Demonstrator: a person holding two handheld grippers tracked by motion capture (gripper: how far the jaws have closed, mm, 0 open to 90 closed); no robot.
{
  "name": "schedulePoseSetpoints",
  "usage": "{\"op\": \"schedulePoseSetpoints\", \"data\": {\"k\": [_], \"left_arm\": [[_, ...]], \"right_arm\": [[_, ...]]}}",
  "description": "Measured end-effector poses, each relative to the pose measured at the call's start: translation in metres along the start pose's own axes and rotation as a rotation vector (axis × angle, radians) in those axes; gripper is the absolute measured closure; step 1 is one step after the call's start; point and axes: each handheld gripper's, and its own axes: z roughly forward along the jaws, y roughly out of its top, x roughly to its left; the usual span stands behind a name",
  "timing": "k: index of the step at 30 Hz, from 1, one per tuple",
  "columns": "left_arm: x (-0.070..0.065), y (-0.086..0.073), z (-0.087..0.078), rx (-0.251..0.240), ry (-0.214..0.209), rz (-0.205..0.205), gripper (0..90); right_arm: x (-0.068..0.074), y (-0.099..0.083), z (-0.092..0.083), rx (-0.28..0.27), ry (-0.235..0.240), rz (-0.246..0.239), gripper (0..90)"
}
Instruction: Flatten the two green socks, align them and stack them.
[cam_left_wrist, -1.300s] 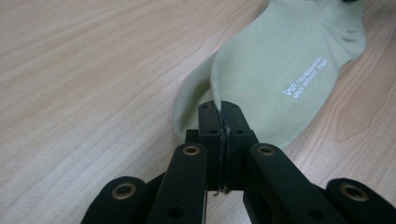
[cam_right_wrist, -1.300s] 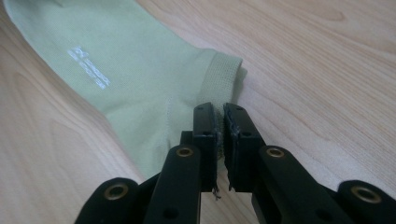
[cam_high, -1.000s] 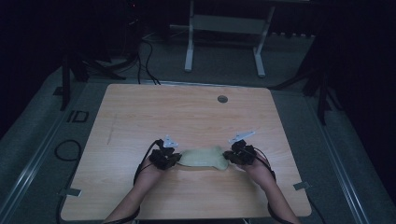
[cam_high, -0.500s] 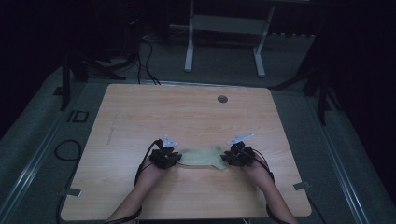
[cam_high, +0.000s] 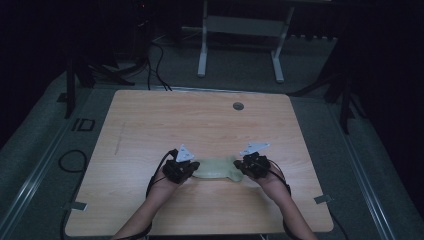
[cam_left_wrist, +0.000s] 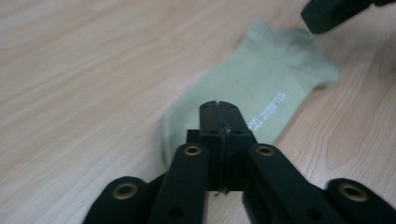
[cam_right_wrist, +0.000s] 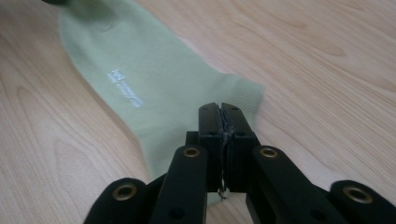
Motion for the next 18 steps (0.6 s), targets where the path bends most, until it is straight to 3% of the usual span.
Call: {"op": "schedulePoseSetpoints", "data": {"k": [2,4,6,8,10,11,16,18], "left_arm": [[0.0,-0.001,0.008,0.01,0.004,-0.006,89.4],[0.001,-0.002,0.012,0.012,0.014,-0.016,89.1],[0.004,-0.003,0.016,0.022,0.029,-0.029,85.3],[0.006,-0.005,0.021,0.053,0.075,-0.028,65.6],[0.009,-0.009,0.024,0.06,0.065,-0.048,60.8],[0.01,-0.011,0.025,0.055,0.064,-0.049,59.9],[0.007,-0.013,0.026,0.06,0.041,-0.027,51.9],[0.002,-0.013,0.026,0.066,0.061,-0.001,47.0]], "right_arm": [[0.003,0.001,0.004,0.006,0.007,-0.007,85.8],[0.006,0.001,0.009,0.012,0.007,-0.019,76.3],[0.007,0.001,0.012,0.023,0.004,-0.028,72.7],[0.008,-0.003,0.02,0.043,-0.004,-0.041,60.9],[0.008,-0.009,0.025,0.071,-0.013,-0.058,59.4],[0.007,-0.011,0.025,0.051,-0.007,-0.056,58.6],[0.002,-0.017,0.023,0.029,0.037,-0.033,55.3],[0.003,-0.016,0.023,0.035,0.033,-0.037,54.8]]}}
